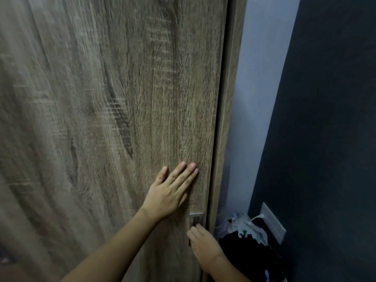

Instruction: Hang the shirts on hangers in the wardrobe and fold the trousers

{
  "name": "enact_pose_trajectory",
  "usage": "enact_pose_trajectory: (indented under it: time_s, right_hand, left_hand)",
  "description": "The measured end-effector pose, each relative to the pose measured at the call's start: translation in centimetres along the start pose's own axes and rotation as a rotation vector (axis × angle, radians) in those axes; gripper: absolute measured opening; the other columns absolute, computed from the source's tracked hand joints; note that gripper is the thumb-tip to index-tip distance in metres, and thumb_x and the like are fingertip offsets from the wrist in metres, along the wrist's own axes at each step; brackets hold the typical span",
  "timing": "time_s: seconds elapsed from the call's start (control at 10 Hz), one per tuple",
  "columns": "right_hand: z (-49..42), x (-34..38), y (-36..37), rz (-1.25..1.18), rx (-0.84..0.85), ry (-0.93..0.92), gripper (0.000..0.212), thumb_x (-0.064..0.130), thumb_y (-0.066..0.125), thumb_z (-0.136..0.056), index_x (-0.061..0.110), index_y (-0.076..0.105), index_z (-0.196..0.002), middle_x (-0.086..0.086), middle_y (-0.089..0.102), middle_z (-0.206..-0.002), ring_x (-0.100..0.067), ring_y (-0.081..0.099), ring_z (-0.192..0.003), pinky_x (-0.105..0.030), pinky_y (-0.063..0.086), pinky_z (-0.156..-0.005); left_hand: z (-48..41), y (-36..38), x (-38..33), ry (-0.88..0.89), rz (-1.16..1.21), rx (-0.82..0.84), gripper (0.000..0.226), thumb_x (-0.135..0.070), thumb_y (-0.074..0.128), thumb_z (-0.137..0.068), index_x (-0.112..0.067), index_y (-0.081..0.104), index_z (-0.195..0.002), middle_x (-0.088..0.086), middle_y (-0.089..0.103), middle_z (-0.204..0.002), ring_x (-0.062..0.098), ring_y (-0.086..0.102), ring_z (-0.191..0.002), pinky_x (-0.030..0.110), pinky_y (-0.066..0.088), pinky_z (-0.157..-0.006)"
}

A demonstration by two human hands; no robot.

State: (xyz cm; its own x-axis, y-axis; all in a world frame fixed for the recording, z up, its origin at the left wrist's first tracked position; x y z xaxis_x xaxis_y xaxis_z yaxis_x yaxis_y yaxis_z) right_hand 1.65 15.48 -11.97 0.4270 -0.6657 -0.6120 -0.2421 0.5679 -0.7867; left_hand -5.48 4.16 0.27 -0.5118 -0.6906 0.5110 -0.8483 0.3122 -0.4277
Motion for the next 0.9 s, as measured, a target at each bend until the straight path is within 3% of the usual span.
enact_pose_trajectory:
  time_s: [0.3,0.5,0.7,0.8,0.9]
  right_hand:
    - [0.3,-0.4,0.4,-0.063,0.037,0.023,0.046,0.015,0.026,-0.099,-0.005,0.026,-0.141,-0.018,0.039,-0.136,-0.031,0.035,-0.124,-0.040,0.020,-0.114]
    - [0.7,-0.7,-0.8,-0.165,0.098,0.042,0.047,0.012,0.023,-0.100,-0.007,0.017,-0.143,-0.022,0.033,-0.143,-0.033,0.028,-0.133,-0.040,0.010,-0.117]
    - [1.4,-1.2,-2.7,-0.411,0.244,0.135,0.044,0.015,0.026,-0.100,-0.005,0.033,-0.139,-0.023,0.035,-0.145,-0.034,0.024,-0.138,-0.039,0.001,-0.119]
    - [3.0,-0.4,-3.4,-0.458,0.141,0.218,0.044,0.023,0.033,-0.096,0.001,0.050,-0.131,-0.019,0.050,-0.134,-0.029,0.038,-0.131,-0.039,0.011,-0.117]
    - [3.7,-0.1,-5.2,-0.451,0.022,0.354,0.049,0.048,0.047,-0.082,0.013,0.071,-0.107,-0.007,0.069,-0.108,-0.015,0.062,-0.109,-0.033,0.033,-0.108]
  left_hand:
    - [-0.2,-0.1,-0.5,-0.003,-0.011,0.020,0.072,-0.032,0.038,-0.087,-0.018,0.007,-0.150,-0.002,-0.008,-0.159,0.017,-0.002,-0.146,0.045,0.002,-0.115]
    - [-0.3,-0.6,-0.9,-0.042,0.029,0.077,0.071,-0.030,0.037,-0.086,-0.020,0.007,-0.150,-0.004,-0.009,-0.159,0.015,-0.004,-0.146,0.044,0.003,-0.115]
    - [-1.5,-2.6,-1.1,-0.099,0.092,0.160,0.066,-0.032,0.037,-0.082,-0.021,0.025,-0.146,-0.007,0.010,-0.158,0.016,0.006,-0.145,0.041,0.006,-0.113]
    - [1.3,-4.5,-0.9,-0.166,0.168,0.234,0.062,-0.035,0.037,-0.084,-0.019,0.031,-0.144,-0.003,0.029,-0.151,0.014,0.014,-0.142,0.039,0.004,-0.113]
    - [4.8,-5.4,-0.6,-0.252,0.199,0.251,0.059,-0.036,0.037,-0.086,-0.016,0.036,-0.141,-0.003,0.033,-0.147,0.013,0.007,-0.144,0.035,0.000,-0.113]
Point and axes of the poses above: each hand's wrist, its own z-axis away from the middle knuckle, its own y-axis out of the palm, x = y × z, the point moved 2 cm from there along -z, towards the middle knuckle
